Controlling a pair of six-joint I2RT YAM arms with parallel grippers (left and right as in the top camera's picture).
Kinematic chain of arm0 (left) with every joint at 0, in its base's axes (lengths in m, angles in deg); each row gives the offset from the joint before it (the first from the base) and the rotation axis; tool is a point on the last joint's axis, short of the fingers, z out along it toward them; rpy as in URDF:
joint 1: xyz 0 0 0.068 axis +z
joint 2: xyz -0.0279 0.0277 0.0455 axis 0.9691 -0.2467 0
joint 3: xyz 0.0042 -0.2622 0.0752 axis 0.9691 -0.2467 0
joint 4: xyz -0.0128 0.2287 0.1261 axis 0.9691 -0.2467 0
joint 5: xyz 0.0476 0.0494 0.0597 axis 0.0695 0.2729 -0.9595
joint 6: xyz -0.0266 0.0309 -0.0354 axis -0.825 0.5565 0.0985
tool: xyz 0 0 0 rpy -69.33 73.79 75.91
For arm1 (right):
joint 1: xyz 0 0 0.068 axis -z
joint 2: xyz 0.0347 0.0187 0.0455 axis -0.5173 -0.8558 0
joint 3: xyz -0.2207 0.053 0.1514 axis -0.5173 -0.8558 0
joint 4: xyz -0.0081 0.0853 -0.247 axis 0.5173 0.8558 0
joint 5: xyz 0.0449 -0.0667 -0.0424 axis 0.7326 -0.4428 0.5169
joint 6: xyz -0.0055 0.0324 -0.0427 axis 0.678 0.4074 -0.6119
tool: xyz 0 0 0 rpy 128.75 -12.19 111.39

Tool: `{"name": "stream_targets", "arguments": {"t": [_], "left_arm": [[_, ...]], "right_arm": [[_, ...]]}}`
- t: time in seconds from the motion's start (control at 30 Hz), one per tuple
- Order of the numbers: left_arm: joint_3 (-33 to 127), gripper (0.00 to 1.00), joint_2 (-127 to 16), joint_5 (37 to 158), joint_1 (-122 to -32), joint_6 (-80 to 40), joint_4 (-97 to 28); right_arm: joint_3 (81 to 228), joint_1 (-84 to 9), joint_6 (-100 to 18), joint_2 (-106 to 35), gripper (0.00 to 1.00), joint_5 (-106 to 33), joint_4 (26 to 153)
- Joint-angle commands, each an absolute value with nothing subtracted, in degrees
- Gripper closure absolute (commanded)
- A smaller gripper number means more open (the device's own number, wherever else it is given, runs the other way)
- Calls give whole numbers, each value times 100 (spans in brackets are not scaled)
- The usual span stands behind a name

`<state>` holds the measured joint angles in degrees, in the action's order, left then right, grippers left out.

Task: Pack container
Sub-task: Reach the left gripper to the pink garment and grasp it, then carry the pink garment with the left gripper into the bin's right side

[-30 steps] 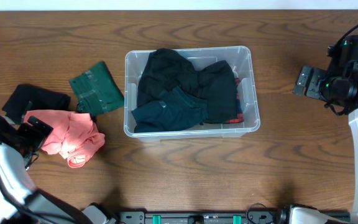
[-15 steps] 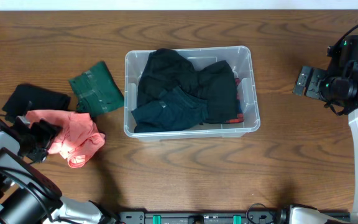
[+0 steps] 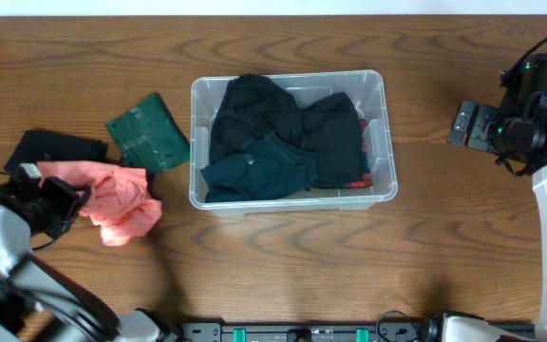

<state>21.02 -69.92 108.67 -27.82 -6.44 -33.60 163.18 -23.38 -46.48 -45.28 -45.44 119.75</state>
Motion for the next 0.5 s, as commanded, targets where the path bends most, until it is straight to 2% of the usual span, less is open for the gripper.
{"name": "stream_targets", "arguments": {"t": [0.0,0.2,0.47], "left_arm": [[2224,94,-6055,11469,-2799,-865,-3461],[2509,95,-4868,11748,-3514,-1488,-3393],[2863,94,-4730,11490,-6122,-2143,-2466]], "right_arm": [[16355,-2312,-4653,-4550,1,-4546,11959],[16355,-2312,-4650,-4550,1,-4546,11957],[16355,-2312,-4648,-4550,1,-4544,11962]]}}
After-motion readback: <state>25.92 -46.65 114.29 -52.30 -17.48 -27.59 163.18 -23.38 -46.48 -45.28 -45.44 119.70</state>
